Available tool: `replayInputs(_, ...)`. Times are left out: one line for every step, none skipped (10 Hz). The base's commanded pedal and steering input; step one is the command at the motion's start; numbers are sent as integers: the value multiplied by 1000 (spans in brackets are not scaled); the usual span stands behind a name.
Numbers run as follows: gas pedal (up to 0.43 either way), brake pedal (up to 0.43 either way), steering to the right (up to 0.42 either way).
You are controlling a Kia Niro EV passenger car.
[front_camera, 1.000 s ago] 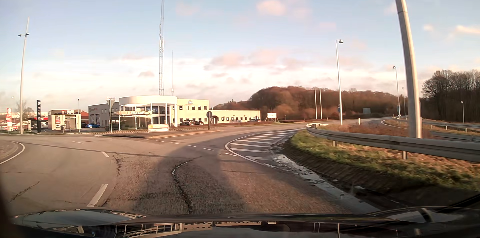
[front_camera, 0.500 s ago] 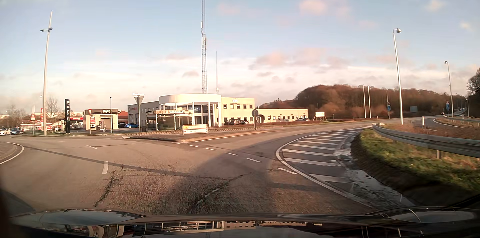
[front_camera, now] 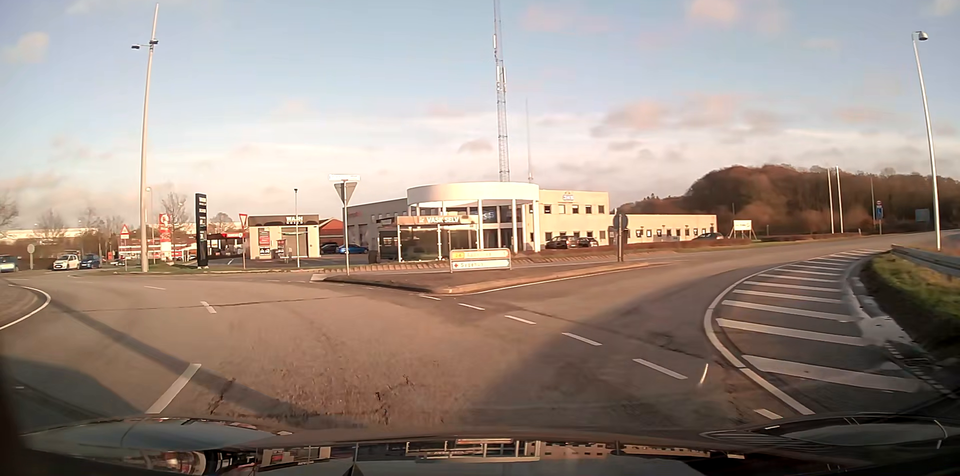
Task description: Follow the waypoints while adhering to traffic rules and regulations
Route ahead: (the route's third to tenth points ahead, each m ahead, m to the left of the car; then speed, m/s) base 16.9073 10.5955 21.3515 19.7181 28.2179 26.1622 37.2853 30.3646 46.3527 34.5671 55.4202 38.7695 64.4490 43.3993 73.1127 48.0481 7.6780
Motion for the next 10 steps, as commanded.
replayInputs(130,0,-191)
replayInputs(130,0,-191)
replayInputs(130,0,-191)
replayInputs(130,0,-189)
replayInputs(130,0,-188)
replayInputs(130,0,-187)
replayInputs(130,0,-186)
replayInputs(138,0,-185)
replayInputs(138,0,-185)
replayInputs(138,0,-184)
